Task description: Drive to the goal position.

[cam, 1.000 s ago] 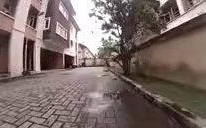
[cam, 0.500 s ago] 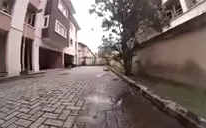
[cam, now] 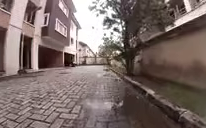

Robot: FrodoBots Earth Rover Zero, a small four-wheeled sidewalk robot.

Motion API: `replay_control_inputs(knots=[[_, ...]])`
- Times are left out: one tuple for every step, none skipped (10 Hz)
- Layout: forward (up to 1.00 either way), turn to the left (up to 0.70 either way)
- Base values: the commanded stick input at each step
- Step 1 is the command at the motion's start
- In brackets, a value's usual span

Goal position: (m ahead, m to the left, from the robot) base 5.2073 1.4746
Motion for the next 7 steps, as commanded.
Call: replay_control_inputs(knots=[[0.50, 0.00], [0.50, 0.00], [0.50, 0.00], [0.50, 0.00], [0.50, 0.00], [0.50, -0.04], [0.50, -0.28]])
